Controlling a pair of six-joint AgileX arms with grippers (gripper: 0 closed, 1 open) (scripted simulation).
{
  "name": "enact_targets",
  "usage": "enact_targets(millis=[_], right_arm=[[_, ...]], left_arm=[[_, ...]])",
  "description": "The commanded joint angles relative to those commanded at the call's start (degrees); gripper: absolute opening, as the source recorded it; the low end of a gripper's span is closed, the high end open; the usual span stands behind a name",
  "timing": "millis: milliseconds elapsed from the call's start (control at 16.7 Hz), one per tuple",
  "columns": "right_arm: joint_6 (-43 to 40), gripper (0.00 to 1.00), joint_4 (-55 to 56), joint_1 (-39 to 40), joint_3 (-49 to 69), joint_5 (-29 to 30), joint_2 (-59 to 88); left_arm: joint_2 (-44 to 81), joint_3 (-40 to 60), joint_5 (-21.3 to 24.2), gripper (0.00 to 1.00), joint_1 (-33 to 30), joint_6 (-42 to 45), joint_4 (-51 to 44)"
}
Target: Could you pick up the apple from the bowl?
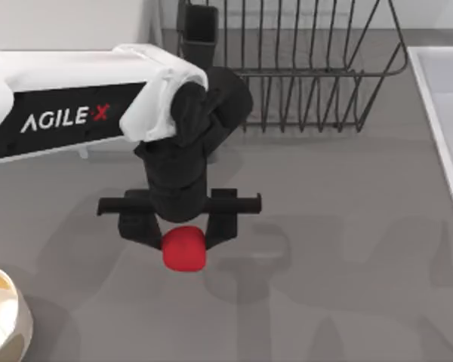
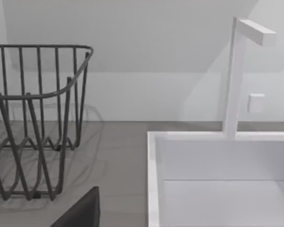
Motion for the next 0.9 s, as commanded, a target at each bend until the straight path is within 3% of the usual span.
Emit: enact_targets(millis=[780, 900], right_arm=[[0.0, 1.0, 0.0, 0.0, 0.0, 0.0, 0.0], [0.0, 1.0, 0.0, 0.0, 0.0, 0.0, 0.0]], left_arm=[[0.0, 0.0, 0.0, 0.98, 0.0, 0.0, 0.0], [0.0, 0.0, 0.0, 1.0, 0.0, 0.0, 0.0]])
